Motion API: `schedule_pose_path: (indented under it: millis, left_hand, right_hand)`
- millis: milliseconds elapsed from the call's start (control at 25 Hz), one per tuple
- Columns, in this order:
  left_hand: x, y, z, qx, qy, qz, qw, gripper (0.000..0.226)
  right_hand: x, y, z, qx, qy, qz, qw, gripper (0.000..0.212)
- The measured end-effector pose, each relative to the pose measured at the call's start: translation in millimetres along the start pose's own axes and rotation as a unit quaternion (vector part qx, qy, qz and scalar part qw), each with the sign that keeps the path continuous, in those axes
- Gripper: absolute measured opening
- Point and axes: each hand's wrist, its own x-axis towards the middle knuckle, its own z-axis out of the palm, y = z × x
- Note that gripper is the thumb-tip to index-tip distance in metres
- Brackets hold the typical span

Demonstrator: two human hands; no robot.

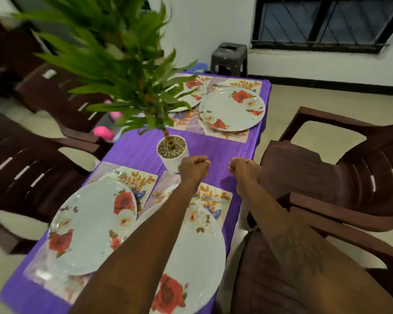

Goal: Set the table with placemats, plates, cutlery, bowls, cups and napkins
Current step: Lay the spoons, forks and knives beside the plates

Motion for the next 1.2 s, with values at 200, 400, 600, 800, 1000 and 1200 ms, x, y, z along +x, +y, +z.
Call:
schedule_pose_path:
  millis: [200, 400, 600, 800, 1000, 1200]
  left_hand:
    - [-116.8, -10.7, -84.9, 0.031, 0.056, 0.004, 0.998, 0.004]
    - [-198.5, -35.7, -164.4, 0.011, 0.09, -0.005, 0.996, 0.007]
    - [-230.3, -82.3, -254.9, 0.069, 0.12, 0.014, 0.99, 0.016]
    - [-231.9, -128.1, -358.6, 0.044, 0.117, 0.021, 0.992, 0.011]
    - [-222.3, -188.7, -484.6, 0.053, 0.12, 0.004, 0.991, 0.015]
    - [-199.7, -210.4, -600.1, 0.087, 0.144, -0.002, 0.986, 0.012]
  right_hand:
    - [-135.3, 14.2, -25.9, -0.01, -0.13, 0.004, 0.991, 0.006]
    - [-237.7, 47.3, -27.4, -0.111, -0.214, -0.026, 0.97, 0.006]
    - [-317.1, 89.8, -8.4, -0.17, -0.291, -0.087, 0.938, 0.008]
    - [-389.3, 154.0, 61.1, -0.227, -0.296, -0.135, 0.918, 0.005]
    - [-484.3, 214.3, 146.9, -0.217, -0.293, -0.142, 0.92, 0.004]
    - [-546.0, 260.9, 226.0, -0.24, -0.303, -0.145, 0.911, 0.019]
